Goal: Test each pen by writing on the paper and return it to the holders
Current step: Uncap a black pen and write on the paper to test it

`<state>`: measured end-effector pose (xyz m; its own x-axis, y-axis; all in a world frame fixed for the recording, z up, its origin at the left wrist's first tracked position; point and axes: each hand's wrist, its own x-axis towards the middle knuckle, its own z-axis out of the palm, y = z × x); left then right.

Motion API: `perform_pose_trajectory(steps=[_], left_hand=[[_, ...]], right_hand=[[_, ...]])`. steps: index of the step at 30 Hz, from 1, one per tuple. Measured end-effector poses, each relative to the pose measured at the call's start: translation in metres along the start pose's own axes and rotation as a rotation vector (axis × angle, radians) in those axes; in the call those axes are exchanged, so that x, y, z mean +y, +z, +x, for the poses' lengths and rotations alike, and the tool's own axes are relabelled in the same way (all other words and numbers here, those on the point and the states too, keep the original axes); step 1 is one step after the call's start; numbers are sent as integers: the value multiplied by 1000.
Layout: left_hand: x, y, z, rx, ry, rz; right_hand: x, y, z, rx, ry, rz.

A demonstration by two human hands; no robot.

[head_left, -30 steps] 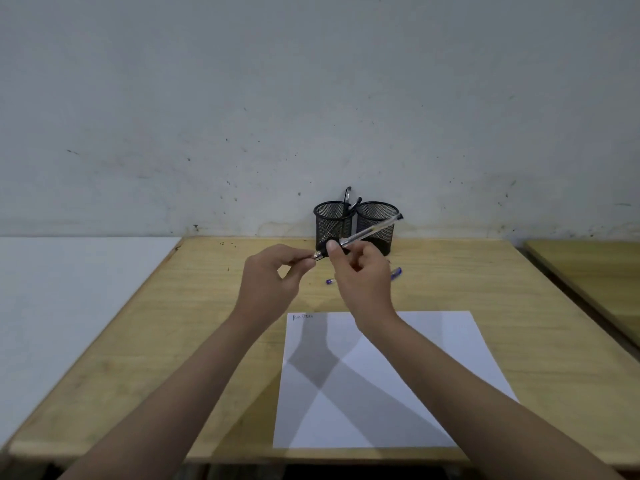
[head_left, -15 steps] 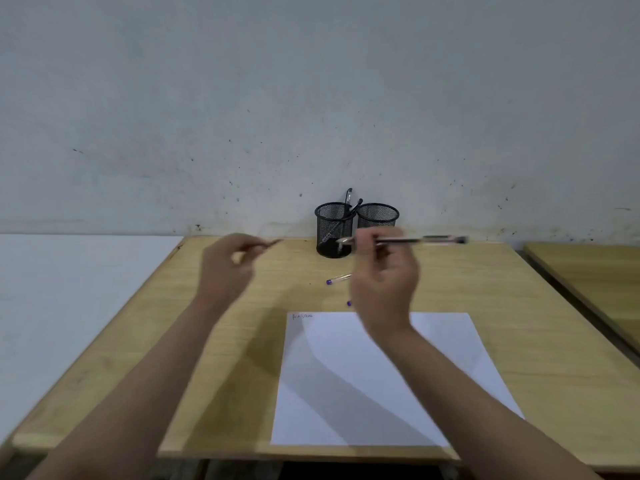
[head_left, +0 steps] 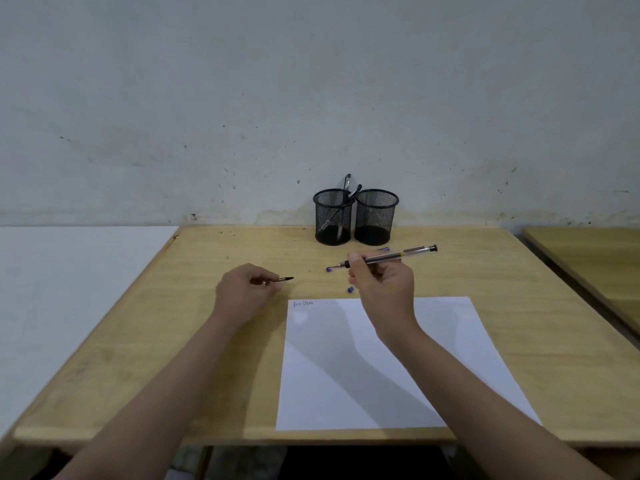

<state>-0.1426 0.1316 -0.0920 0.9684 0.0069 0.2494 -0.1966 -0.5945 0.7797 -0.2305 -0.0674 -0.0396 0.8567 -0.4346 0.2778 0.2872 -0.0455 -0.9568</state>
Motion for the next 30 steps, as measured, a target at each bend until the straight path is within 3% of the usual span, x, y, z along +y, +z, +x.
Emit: perform_pose_trajectory(steps=[9,12,17,21,30], left_hand=[[-3,-2,-10,-44,-11,-30],[0,-5,-34,-64,160,12],[-4,-4,-58,-329,368,205],[-6,-1,-57,-397,360,390],[-2,-1,-61,-419,350,419]], right_hand=[[21,1,5,-66,47,-72],[31,4,11,-101,79,-144],[45,14,19,-200,243,-191],[52,15,21,-193,294,-124],[52,31,31,-197,237,-243]])
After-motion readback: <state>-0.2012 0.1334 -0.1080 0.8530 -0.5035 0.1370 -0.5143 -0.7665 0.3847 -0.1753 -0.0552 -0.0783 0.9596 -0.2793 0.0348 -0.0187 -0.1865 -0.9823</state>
